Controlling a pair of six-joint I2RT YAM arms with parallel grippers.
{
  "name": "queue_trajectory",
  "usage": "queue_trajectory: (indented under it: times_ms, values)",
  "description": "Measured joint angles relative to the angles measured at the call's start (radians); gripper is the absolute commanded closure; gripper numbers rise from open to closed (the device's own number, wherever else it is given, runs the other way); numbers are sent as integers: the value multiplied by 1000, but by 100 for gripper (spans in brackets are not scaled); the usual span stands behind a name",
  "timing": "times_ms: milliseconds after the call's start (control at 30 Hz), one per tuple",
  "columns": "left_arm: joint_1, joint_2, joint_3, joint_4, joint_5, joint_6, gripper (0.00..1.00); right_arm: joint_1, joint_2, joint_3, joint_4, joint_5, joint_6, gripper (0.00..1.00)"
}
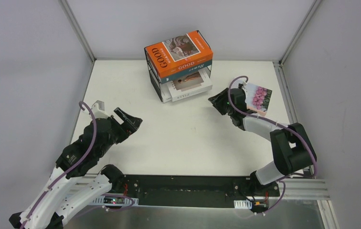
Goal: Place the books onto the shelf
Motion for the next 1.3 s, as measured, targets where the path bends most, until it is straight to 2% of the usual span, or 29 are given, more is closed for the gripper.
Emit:
queue_trajectory:
  times_ms: [33, 100, 167, 533, 767, 1300]
  values:
    - [0, 1, 0, 0, 0, 0, 20, -15, 3, 14, -28, 10, -17, 52]
    - [0, 5, 0, 1, 0, 0, 20, -32, 17, 48, -69, 19, -41, 72]
    - [0, 8, 0, 1, 2, 0, 21, -37, 51, 102, -106, 23, -75, 75]
    - [0, -32, -9, 0, 5, 0, 21, -37, 305, 380, -161, 2, -112, 78]
    - [0, -38, -10, 1, 6, 0, 21, 20, 431, 519, -177, -37, -102, 78]
    - [0, -48, -15, 0, 6, 0, 21, 91, 489, 596, -198, -77, -86, 77]
